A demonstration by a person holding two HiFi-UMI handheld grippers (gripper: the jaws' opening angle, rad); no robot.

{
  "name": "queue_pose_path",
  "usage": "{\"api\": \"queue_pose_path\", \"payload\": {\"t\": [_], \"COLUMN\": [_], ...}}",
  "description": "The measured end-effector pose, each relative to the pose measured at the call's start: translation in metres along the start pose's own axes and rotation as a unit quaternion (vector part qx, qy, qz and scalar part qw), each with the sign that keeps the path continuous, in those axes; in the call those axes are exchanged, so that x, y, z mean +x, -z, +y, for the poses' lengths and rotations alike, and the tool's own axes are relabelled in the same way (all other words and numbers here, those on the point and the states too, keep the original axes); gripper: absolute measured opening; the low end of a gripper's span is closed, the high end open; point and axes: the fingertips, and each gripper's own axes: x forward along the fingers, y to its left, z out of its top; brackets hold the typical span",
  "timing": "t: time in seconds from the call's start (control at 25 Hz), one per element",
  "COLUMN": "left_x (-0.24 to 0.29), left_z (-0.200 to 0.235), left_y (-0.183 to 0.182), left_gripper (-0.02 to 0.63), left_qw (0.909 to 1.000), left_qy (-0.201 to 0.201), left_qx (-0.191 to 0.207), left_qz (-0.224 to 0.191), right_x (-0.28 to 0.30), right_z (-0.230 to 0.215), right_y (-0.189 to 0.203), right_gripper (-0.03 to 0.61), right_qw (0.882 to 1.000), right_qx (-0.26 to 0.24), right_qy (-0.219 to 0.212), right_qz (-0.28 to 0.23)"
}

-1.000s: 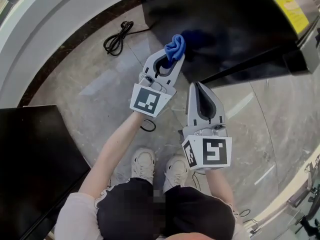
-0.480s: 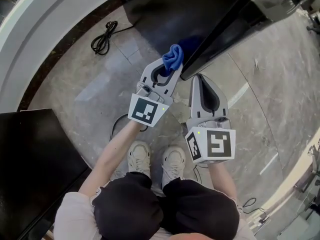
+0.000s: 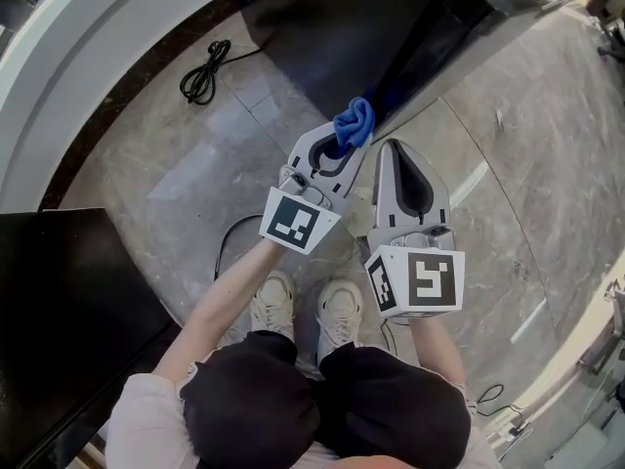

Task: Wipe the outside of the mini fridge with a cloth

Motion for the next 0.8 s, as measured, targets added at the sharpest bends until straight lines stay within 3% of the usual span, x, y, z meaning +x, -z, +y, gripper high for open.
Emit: {"api": "queue_pose_path", "payload": {"t": [0.08, 0.24, 0.52, 0.68, 0.8], "left_x": [0.000, 0.001, 0.001, -0.010, -0.029], "left_z": [-0.009, -0.012, -0.020, -0.007, 0.025], "left_y": [0.001, -0.001, -0.005, -0.001, 0.007], "left_gripper": [0.057, 0.058, 0.058, 0.058, 0.057], "left_qw": [0.9997, 0.9997, 0.9993, 0.9961, 0.9956], "left_qy": [0.015, 0.007, 0.031, 0.006, -0.037], "left_qx": [0.018, -0.021, -0.018, -0.087, -0.086], "left_qz": [0.009, -0.003, -0.012, -0.012, 0.002], "right_x": [-0.002, -0.005, -0.004, 0.000, 0.005], "right_z": [-0.002, -0.008, -0.005, -0.004, -0.002], "right_y": [0.000, 0.003, 0.003, 0.004, 0.007], "right_gripper": [0.011, 0.011, 0.011, 0.011, 0.011], "right_qw": [1.000, 1.000, 1.000, 1.000, 1.000], "right_qx": [0.005, 0.015, 0.016, 0.017, 0.020], "right_qy": [0.003, 0.010, 0.007, 0.009, 0.005], "right_qz": [0.001, 0.004, 0.001, 0.002, 0.007]}}
